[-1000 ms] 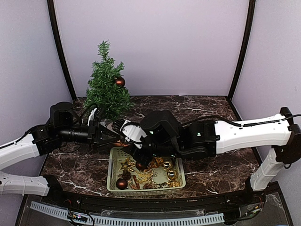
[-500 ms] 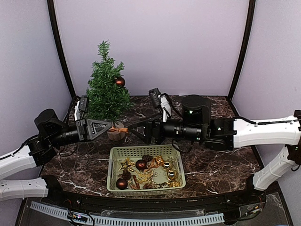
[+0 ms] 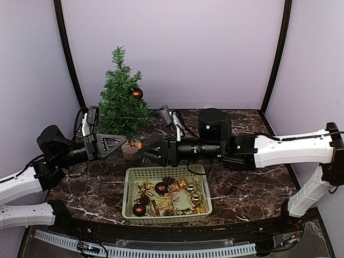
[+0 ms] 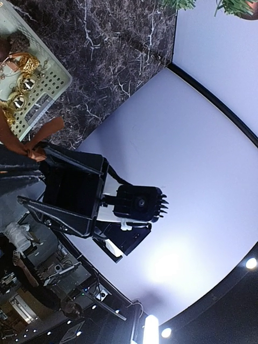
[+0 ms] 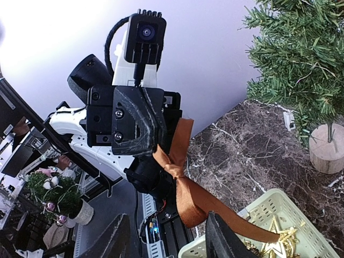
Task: Decorate the small christmas tree
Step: Pass from the left arm to the right
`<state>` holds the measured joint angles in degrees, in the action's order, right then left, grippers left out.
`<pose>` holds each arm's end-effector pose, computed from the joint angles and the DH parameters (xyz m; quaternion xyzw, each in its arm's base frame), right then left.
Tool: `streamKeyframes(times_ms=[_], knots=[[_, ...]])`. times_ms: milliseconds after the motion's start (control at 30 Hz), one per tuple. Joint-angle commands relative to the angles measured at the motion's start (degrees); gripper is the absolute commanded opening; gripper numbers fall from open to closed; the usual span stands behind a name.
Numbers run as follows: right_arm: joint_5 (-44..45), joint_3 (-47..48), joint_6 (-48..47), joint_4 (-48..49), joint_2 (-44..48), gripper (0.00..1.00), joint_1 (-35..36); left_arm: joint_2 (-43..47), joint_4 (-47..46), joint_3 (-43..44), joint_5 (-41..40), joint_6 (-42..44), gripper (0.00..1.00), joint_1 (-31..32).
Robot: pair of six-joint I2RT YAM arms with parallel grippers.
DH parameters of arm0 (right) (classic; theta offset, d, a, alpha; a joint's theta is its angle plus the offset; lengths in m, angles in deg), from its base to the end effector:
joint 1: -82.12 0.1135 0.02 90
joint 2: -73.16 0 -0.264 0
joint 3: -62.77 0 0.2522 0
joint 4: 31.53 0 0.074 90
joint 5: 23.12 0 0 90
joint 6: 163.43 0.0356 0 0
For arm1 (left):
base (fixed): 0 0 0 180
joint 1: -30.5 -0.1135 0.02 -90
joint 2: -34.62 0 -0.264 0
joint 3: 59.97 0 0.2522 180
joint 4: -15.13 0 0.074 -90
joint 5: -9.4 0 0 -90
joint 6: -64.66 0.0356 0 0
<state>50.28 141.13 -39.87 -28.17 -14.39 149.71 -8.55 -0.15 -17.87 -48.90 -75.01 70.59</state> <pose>0.1298 0.3415 0.3260 -0.3074 0.6739 0.5803 0.3384 0.1262 -0.1307 0.3150 0.1654 0.6068 -0.6545 0.4195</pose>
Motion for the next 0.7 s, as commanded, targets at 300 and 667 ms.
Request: streamKeyframes(times_ms=[300, 667], knots=[[2.95, 2.5, 1.42, 3.52, -1.28, 0.19, -0.59, 1.38, -2.95, -2.05, 2.23, -1.95, 0.0, 0.18], [2.71, 4.31, -1.73, -3.09, -0.13, 0.0, -1.12, 3.32, 13.06, 2.76, 0.84, 4.06, 0.5, 0.22]])
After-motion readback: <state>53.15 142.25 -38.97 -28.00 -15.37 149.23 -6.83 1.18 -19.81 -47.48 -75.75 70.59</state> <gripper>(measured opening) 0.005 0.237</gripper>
